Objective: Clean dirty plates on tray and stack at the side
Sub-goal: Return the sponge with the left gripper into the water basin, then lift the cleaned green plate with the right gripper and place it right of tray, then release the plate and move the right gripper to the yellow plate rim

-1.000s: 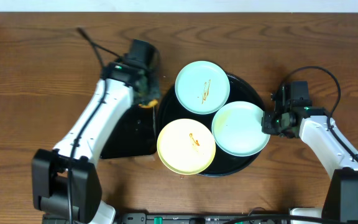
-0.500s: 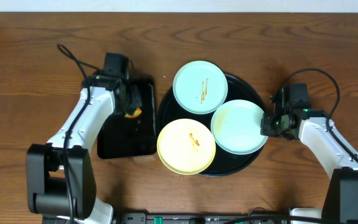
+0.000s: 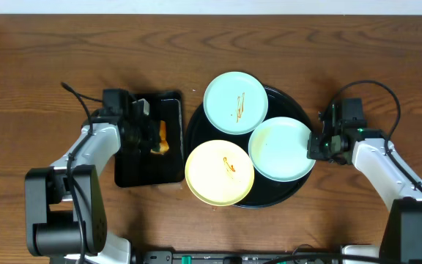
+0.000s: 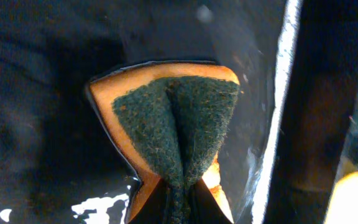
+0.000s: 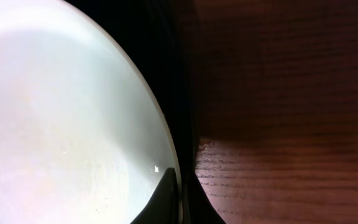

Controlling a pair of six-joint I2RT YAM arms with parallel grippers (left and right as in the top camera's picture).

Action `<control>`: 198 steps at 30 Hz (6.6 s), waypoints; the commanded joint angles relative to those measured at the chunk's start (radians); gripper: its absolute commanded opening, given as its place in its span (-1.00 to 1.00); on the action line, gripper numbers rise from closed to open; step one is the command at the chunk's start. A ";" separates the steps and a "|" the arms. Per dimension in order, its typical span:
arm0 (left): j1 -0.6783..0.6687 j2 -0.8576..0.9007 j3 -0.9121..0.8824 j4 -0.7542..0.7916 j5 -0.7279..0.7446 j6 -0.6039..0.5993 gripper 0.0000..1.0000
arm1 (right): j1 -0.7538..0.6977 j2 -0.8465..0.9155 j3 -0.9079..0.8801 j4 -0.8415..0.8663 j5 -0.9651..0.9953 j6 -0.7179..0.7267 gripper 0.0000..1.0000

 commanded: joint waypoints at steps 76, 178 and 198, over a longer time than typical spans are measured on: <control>0.054 -0.245 -0.023 -0.059 -0.011 -0.037 0.49 | 0.606 -0.320 0.101 0.151 1.090 -0.402 -0.98; 0.037 -0.245 -0.026 -0.079 -0.119 -0.037 0.53 | 0.461 0.013 0.002 -0.108 -0.327 0.241 -0.20; 0.037 -0.245 -0.026 -0.082 -0.119 -0.037 0.53 | 0.594 0.013 -0.029 -0.113 -0.373 0.696 -0.25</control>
